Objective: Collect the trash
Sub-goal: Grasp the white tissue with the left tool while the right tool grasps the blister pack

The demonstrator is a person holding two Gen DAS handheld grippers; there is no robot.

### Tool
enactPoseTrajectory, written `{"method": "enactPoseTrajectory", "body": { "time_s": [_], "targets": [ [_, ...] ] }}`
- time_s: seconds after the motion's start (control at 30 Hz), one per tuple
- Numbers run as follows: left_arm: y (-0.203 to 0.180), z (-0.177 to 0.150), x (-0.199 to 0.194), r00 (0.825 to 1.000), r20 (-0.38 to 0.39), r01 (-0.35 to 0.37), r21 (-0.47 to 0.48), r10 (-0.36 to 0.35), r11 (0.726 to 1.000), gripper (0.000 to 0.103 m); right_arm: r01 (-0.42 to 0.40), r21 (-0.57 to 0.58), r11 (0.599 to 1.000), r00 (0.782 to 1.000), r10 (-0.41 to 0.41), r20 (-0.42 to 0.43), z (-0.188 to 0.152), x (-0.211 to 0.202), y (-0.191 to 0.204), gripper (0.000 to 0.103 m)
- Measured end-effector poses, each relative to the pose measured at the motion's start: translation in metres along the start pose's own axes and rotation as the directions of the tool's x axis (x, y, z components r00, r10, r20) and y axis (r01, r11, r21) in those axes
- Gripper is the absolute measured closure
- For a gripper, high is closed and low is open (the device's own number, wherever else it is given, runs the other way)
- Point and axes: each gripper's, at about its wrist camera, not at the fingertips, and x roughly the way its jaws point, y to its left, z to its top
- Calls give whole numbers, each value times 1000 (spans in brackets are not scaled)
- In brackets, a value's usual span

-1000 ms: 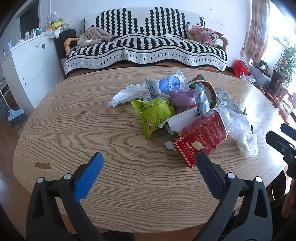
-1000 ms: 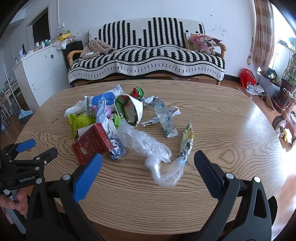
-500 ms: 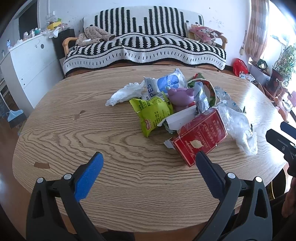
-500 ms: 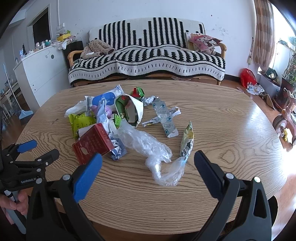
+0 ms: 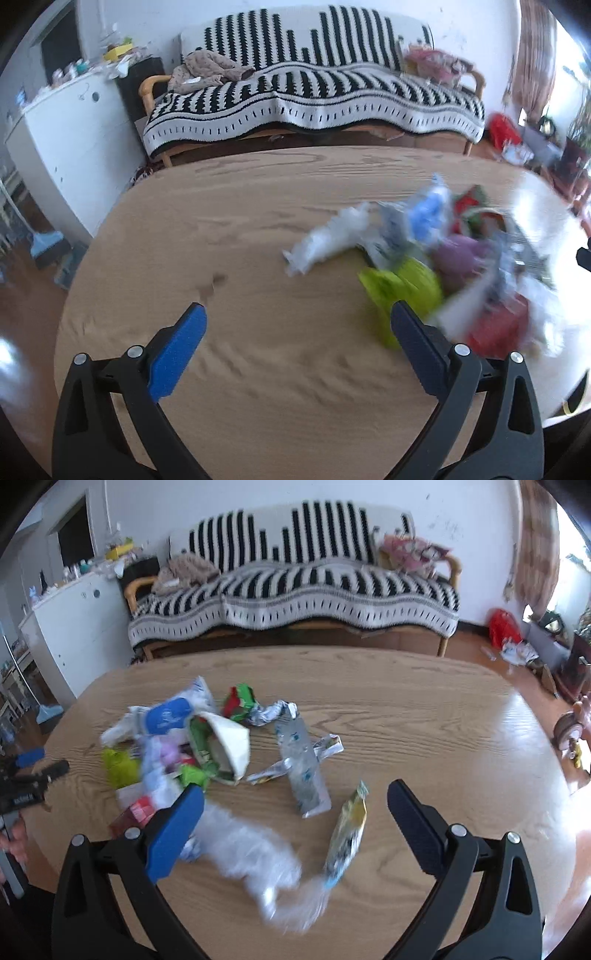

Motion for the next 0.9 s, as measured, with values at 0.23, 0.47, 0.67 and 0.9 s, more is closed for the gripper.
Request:
{"method": "enactPoseTrajectory", "body": {
  "time_s": [0.23, 0.47, 0.67, 0.9],
  "targets": [
    [5, 31, 82, 997, -64, 42, 107, -35, 993, 6, 24, -56, 998, 993, -30, -116, 8, 66, -5, 17],
    [1, 42, 102, 995, -35, 100, 120, -96, 988, 6, 38, -138, 990, 982, -62, -177, 7, 97, 11, 36],
    [-11, 38, 115, 983, -82, 171, 114, -162, 979, 46, 25, -113, 993, 975, -49, -215, 5, 108, 12, 70],
    [-8, 29, 97, 990, -44, 135, 106, -131, 985, 90, -11, -43, 999, 991, 5, -135, 16, 75, 3, 73]
  ]
}}
